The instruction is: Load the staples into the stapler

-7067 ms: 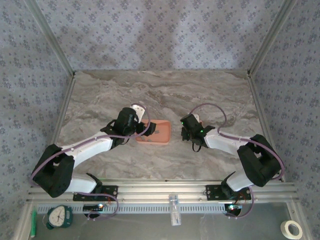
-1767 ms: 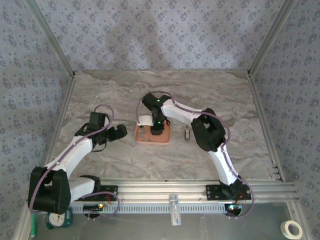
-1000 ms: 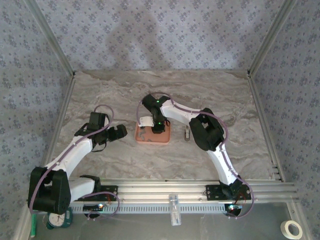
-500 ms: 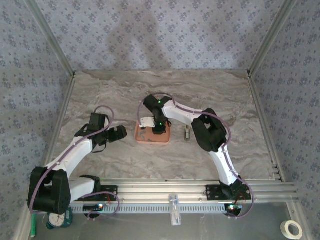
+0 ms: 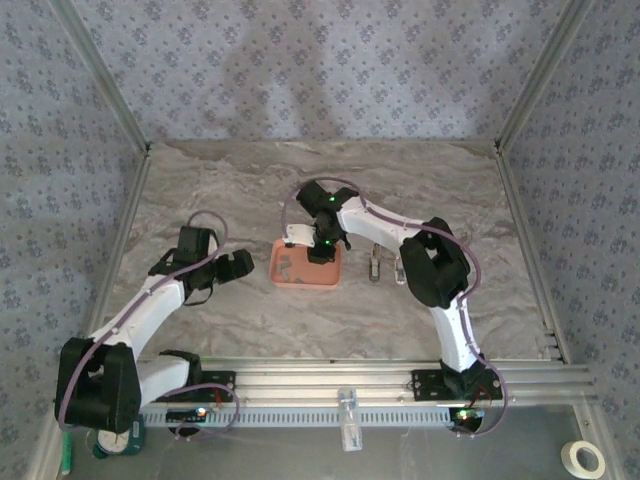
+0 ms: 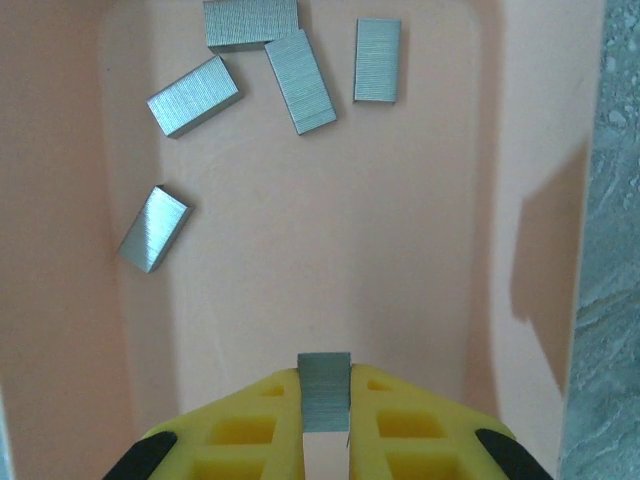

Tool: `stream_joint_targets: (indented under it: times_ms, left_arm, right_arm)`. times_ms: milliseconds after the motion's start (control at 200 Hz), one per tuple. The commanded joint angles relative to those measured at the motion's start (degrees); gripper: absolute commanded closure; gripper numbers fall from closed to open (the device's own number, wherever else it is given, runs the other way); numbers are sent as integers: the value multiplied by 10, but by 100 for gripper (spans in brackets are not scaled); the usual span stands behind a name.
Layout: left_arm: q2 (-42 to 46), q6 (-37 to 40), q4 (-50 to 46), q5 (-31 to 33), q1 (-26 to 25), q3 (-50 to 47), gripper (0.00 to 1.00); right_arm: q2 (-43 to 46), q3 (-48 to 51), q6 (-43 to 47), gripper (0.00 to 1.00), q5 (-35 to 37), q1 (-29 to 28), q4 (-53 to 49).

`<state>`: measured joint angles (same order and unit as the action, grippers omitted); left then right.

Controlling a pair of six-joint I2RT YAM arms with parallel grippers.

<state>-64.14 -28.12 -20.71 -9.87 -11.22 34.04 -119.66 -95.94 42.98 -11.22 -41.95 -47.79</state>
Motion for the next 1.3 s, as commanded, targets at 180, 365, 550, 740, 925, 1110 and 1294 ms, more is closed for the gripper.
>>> stream_joint_targets:
  times_ms: [180, 365, 550, 740, 925, 1110, 1294]
  left_arm:
    - [46, 2, 9, -9, 5, -13, 6]
    - [63, 2, 13, -6, 5, -17, 6]
    - [57, 2, 21, -13, 5, -19, 6]
    - [66, 3, 19, -23, 5, -17, 6]
    - [70, 1, 22, -28, 5, -18, 7]
    - [71, 1, 26, -36, 4, -17, 7]
    - [69, -3, 29, -43, 4, -21, 7]
  right_arm:
    - [42, 12, -48, 84, -12, 3, -16]
    - [51, 11, -57, 84, -13, 0, -5]
    - [66, 14, -65, 84, -7, -1, -13]
    - [95, 33, -85, 84, -4, 0, 2]
    - [114, 54, -121, 85, 1, 0, 8]
    - [126, 64, -174, 85, 2, 0, 2]
    - [138, 85, -226, 85, -17, 6, 2]
